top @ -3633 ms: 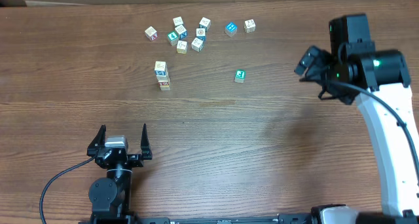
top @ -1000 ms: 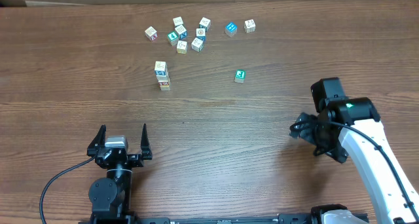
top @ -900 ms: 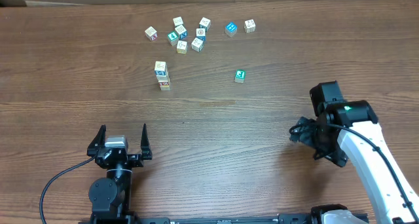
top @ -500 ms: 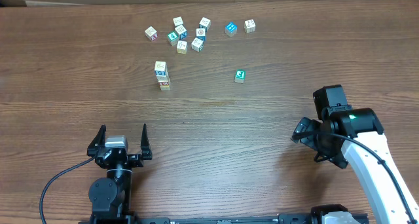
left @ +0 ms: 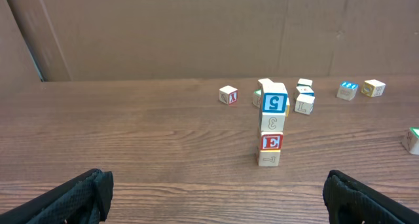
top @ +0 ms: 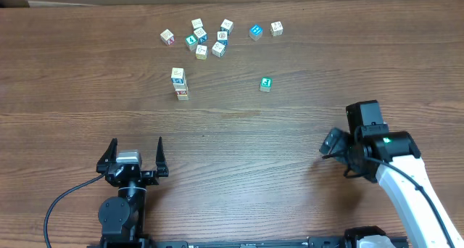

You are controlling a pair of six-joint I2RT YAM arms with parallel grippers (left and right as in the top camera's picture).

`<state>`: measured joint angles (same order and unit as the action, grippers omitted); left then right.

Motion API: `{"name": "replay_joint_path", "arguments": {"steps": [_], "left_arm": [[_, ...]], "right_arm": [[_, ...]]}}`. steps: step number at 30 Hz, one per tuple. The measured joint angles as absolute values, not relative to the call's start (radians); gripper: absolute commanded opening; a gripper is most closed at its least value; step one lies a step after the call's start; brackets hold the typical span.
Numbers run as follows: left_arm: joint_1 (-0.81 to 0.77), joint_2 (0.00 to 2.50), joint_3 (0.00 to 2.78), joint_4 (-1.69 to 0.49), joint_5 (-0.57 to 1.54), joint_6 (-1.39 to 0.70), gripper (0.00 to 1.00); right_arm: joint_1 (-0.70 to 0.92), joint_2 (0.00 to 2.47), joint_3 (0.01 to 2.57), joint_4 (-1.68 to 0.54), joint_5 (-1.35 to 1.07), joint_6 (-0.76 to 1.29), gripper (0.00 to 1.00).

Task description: Form a tower

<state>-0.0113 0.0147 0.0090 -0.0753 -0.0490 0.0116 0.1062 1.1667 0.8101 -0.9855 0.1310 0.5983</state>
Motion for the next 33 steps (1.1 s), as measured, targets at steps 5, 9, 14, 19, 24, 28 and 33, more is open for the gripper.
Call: {"name": "replay_joint_path", "arguments": {"steps": [5, 9, 14, 19, 24, 28, 33], "left_arm": [[-0.011, 0.015, 0.009, -0.075, -0.049, 0.012, 1.0], [-0.011, 0.015, 0.009, -0.075, -0.049, 0.012, 1.0], [-0.011, 0.015, 0.009, -0.075, -0.049, 0.012, 0.99], [-0.011, 0.015, 0.009, -0.075, -0.049, 0.012, 1.0], [-0.011, 0.015, 0.009, -0.075, -0.049, 0.012, 1.0], [-0.011, 0.015, 0.009, -0.076, -0.049, 0.012, 1.0], [-0.011, 0.015, 0.009, -0.075, -0.049, 0.012, 1.0]], "right_arm": [[0.106, 1.075, 0.78, -0.767, 0.131, 0.599, 1.0], [0.106, 1.005, 0.748, -0.673, 0.131, 0.599, 1.0], [0.107, 0.924, 0.694, -0.604, 0.131, 0.599, 1.0], [0.106, 0.854, 0.634, -0.511, 0.131, 0.599, 1.0], [0.106, 0.777, 0.553, -0.4, 0.131, 0.599, 1.0], [0.106, 0.71, 0.464, -0.281, 0.131, 0.599, 1.0], [0.106, 0.612, 0.364, -0.202, 0.131, 0.599, 1.0]]}}
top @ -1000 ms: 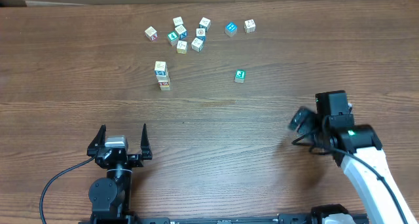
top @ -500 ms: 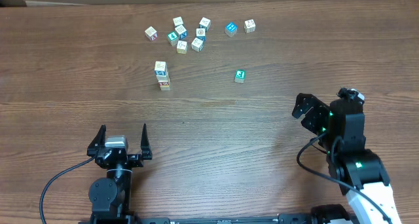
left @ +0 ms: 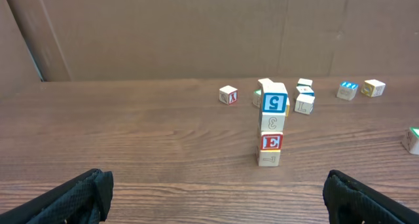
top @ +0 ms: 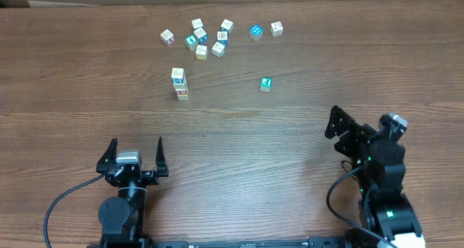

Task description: Form a tower

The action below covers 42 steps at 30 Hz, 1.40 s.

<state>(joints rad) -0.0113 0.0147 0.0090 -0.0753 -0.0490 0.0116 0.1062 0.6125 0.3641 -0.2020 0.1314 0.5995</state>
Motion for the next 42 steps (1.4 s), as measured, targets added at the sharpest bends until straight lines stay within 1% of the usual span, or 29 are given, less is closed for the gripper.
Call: {"name": "replay_joint_path", "arguments": {"steps": [5, 14, 20, 42], "left_arm": [[-0.011, 0.015, 0.009, -0.075, -0.049, 0.012, 1.0], [-0.011, 0.015, 0.009, -0.075, -0.049, 0.012, 0.99], [-0.011, 0.015, 0.009, -0.075, -0.049, 0.012, 1.0], [-0.011, 0.015, 0.009, -0.075, -0.049, 0.012, 0.99]], "right_arm": [[0.106, 0.499, 0.288, -0.125, 0.132, 0.599, 1.0], [0.106, 0.303, 0.189, -0.115, 0.132, 0.599, 1.0], [0.106, 0.233, 0.155, -0.071, 0.132, 0.599, 1.0], [0.106, 0.037, 0.047, -0.062, 0.132, 0.599, 1.0]]}}
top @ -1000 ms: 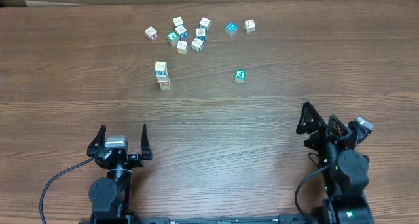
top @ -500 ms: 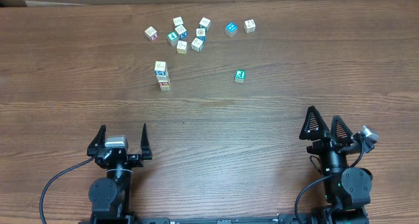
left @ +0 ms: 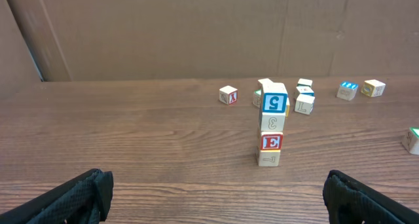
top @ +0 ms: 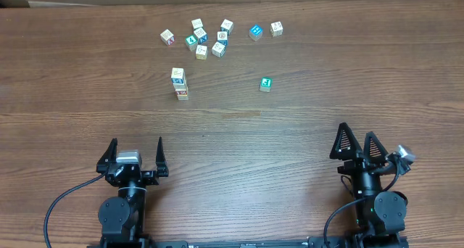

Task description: Form a tower

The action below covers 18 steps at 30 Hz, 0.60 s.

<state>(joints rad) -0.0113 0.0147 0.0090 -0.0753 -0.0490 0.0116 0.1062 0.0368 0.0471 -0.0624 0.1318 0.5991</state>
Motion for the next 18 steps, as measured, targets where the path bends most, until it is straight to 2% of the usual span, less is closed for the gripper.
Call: {"name": "replay_joint_path", "arguments": {"steps": [18], "left_arm": [[-0.011, 0.015, 0.009, -0.075, -0.049, 0.012, 1.0]], "right_arm": [[0.106, 0.015, 0.019, -0.07, 0.132, 0.599, 1.0]]}}
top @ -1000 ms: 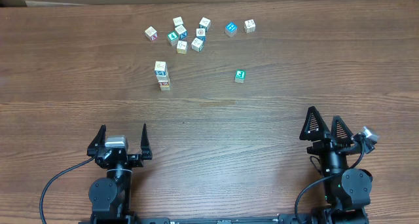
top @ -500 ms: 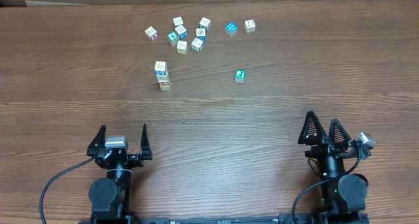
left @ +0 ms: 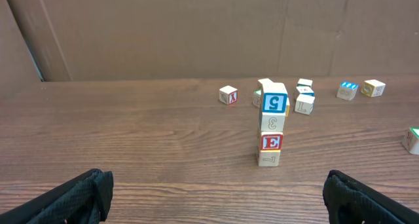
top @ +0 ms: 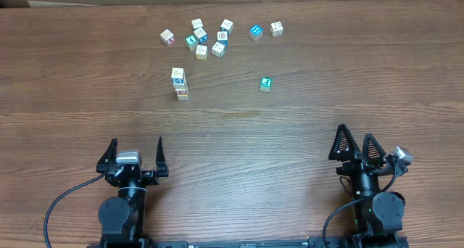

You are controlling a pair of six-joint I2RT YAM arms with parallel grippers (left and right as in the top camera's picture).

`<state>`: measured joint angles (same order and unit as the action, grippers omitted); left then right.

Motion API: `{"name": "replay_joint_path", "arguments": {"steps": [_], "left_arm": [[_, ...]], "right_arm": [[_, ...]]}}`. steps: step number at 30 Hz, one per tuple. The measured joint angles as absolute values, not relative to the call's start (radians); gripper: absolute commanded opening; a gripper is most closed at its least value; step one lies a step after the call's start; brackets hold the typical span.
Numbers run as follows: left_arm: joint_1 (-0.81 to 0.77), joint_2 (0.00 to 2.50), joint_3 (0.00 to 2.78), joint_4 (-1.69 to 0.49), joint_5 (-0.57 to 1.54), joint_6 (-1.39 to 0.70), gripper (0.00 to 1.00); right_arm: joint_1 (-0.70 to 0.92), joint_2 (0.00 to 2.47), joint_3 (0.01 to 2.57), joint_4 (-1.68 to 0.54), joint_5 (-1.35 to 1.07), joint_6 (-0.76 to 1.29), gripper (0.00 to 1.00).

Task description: Form a tower

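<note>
A tower of several lettered cubes (top: 180,84) stands left of the table's middle; in the left wrist view the tower (left: 272,130) has a blue "5" on top, then "3", a red "E" and a plain cube. Loose cubes (top: 210,39) lie scattered behind it, and one green-faced cube (top: 265,84) sits alone to the right. My left gripper (top: 135,153) rests open at the near left edge, fingers (left: 72,198) wide apart and empty. My right gripper (top: 357,144) is parked at the near right, open and empty.
A cardboard wall (left: 196,34) runs along the table's far edge. More cubes (top: 255,32) lie at the back right of the cluster. Bare wood (top: 246,146) stretches between the grippers and the tower.
The right arm has settled very slightly leftward at its parked spot. The tower, the loose cubes and the left gripper are unchanged.
The right arm was first folded at the right side, its gripper pointing left. It then stood nearer the front edge with fingers spread. Later it was at the near right, pointing away, where it stays. The tower and the left gripper never moved.
</note>
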<state>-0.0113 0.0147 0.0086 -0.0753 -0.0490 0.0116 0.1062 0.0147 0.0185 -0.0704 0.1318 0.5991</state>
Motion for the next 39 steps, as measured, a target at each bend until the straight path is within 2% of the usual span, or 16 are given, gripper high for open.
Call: {"name": "replay_joint_path", "arguments": {"steps": [29, 32, 39], "left_arm": [[-0.011, 0.015, 0.009, -0.075, -0.049, 0.012, 1.0], [-0.011, 0.015, 0.009, -0.075, -0.049, 0.012, 1.0], [-0.011, 0.015, 0.009, -0.075, -0.049, 0.012, 0.99]], "right_arm": [[0.106, 0.015, 0.019, -0.071, 0.136, 0.597, 1.0], [0.107, 0.015, 0.019, -0.072, 0.136, 0.552, 1.0], [0.106, 0.015, 0.019, -0.071, 0.135, 0.289, 1.0]]}}
